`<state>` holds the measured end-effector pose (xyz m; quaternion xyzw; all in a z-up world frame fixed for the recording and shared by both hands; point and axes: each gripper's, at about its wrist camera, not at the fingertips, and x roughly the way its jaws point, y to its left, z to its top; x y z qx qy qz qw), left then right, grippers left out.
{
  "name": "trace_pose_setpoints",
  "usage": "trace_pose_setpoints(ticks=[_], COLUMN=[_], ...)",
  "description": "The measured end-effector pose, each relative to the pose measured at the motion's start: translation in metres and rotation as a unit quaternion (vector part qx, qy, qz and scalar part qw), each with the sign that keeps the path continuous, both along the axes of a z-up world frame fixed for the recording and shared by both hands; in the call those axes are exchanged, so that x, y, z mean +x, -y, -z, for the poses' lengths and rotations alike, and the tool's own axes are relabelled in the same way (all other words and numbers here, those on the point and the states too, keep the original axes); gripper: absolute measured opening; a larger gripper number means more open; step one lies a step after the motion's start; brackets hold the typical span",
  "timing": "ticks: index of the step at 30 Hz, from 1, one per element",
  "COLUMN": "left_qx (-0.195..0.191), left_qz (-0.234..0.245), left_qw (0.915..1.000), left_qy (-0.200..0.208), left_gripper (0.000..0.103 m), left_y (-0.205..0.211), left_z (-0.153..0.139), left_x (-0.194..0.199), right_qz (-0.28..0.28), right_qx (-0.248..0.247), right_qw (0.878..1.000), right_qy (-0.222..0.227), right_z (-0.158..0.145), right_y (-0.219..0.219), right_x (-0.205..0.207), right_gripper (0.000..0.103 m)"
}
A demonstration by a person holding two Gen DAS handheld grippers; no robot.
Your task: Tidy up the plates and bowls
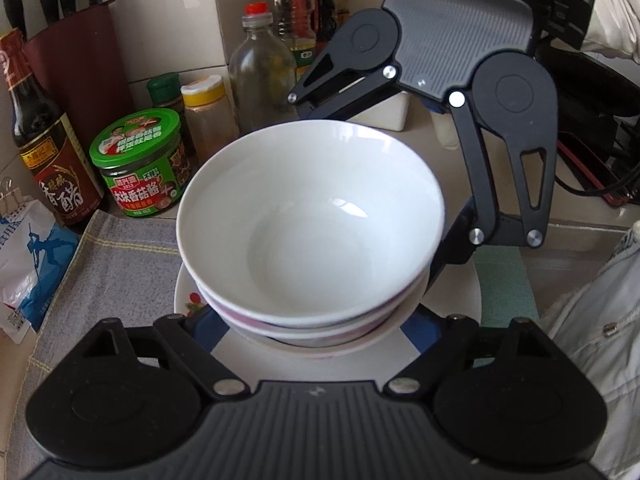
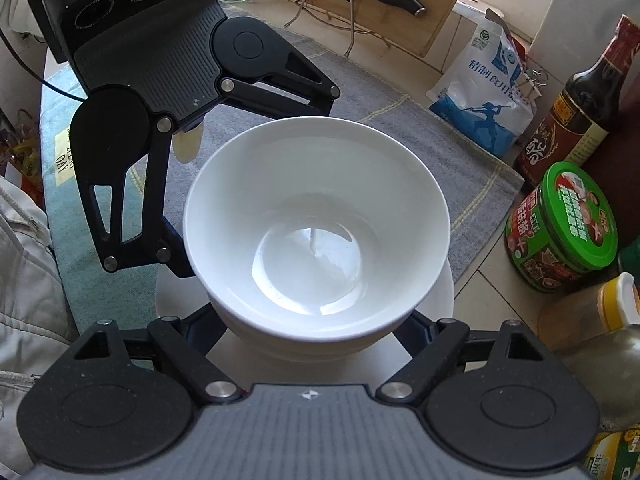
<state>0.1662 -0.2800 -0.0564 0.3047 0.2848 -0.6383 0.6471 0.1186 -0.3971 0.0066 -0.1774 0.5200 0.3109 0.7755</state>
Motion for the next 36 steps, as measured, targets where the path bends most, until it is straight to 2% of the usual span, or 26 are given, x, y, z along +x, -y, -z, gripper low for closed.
trace_pose_setpoints(ticks=[4, 9, 12, 14, 17, 19, 21, 24, 27, 30, 32, 36], left_qx=[-0.022, -0.070, -0.102, -0.123, -0.133, -0.135, -0.129, -0.118, -0.115, -0.109, -0.104, -0.103], left_qz=[-0.016, -0.065, -0.099, -0.135, -0.206, -0.233, -0.264, -0.302, -0.323, -0.338, -0.340, -0.340], left_qw=[0.9996, 0.9951, 0.9894, 0.9823, 0.9670, 0.9611, 0.9548, 0.9457, 0.9391, 0.9347, 0.9347, 0.9349], left_qy=[0.008, 0.024, 0.028, 0.043, 0.070, 0.060, 0.048, 0.024, 0.022, 0.021, 0.016, 0.010], left_gripper=[0.095, 0.101, 0.101, 0.102, 0.102, 0.102, 0.102, 0.102, 0.102, 0.102, 0.102, 0.102], left_y=[-0.009, -0.042, -0.075, -0.095, -0.114, -0.125, -0.134, -0.147, -0.157, -0.166, -0.167, -0.168], left_z=[0.000, -0.011, -0.020, -0.027, -0.041, -0.051, -0.061, -0.074, -0.084, -0.090, -0.093, -0.095], left_x=[-0.003, -0.010, -0.019, -0.027, -0.039, -0.043, -0.046, -0.049, -0.055, -0.061, -0.063, -0.069], right_qz=[0.033, 0.094, 0.157, 0.212, 0.309, 0.387, 0.470, 0.573, 0.628, 0.656, 0.671, 0.673], right_qx=[-0.005, -0.038, -0.067, -0.097, -0.114, -0.119, -0.113, -0.099, -0.068, -0.072, -0.062, -0.065], right_qw=[0.999, 0.995, 0.985, 0.972, 0.943, 0.913, 0.873, 0.806, 0.764, 0.737, 0.721, 0.717], right_qy=[0.003, 0.017, 0.016, 0.020, 0.033, 0.052, 0.072, 0.107, 0.129, 0.147, 0.160, 0.170], right_z=[-0.002, -0.010, -0.017, -0.022, -0.036, -0.046, -0.055, -0.067, -0.076, -0.082, -0.087, -0.095], right_y=[0.000, -0.015, -0.031, -0.046, -0.066, -0.078, -0.088, -0.104, -0.124, -0.141, -0.148, -0.161], right_x=[-0.003, -0.020, -0.033, -0.042, -0.055, -0.064, -0.074, -0.099, -0.125, -0.140, -0.150, -0.160], right_gripper=[0.100, 0.101, 0.103, 0.103, 0.103, 0.103, 0.103, 0.103, 0.103, 0.103, 0.103, 0.103])
